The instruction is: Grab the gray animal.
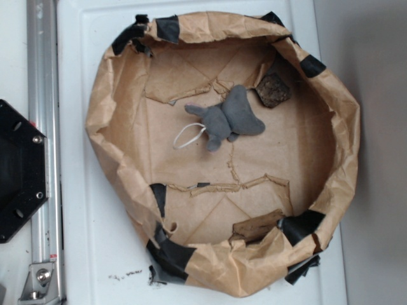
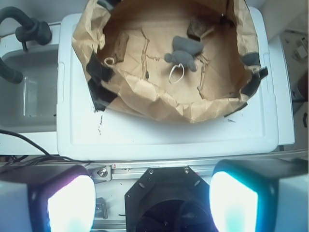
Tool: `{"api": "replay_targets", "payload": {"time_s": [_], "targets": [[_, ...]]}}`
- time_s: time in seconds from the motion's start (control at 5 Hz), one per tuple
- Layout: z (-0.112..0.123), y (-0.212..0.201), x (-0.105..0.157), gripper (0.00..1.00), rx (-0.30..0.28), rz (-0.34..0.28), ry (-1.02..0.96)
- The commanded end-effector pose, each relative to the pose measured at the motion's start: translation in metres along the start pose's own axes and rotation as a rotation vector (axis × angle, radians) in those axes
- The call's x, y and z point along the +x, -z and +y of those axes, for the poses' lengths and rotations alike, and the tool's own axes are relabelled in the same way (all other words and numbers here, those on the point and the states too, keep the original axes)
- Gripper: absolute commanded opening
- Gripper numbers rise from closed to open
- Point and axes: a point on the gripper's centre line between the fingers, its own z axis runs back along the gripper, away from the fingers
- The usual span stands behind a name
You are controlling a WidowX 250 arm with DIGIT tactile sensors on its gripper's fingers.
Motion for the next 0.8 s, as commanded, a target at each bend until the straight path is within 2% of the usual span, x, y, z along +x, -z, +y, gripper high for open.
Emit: {"api": "replay_targets", "payload": {"time_s": [0.0, 0.2, 0.4, 0.6], "targets": [[0.000, 0.000, 0.000, 1.00, 0.000, 0.000, 0.000], [0.031, 0.045, 0.045, 1.00, 0.063, -0.109, -0.241], [0.045, 0.074, 0.083, 1.00, 0.042, -0.220, -0.366], [0.064, 0.118, 0.126, 1.00, 0.032, -0.188, -0.406]]}}
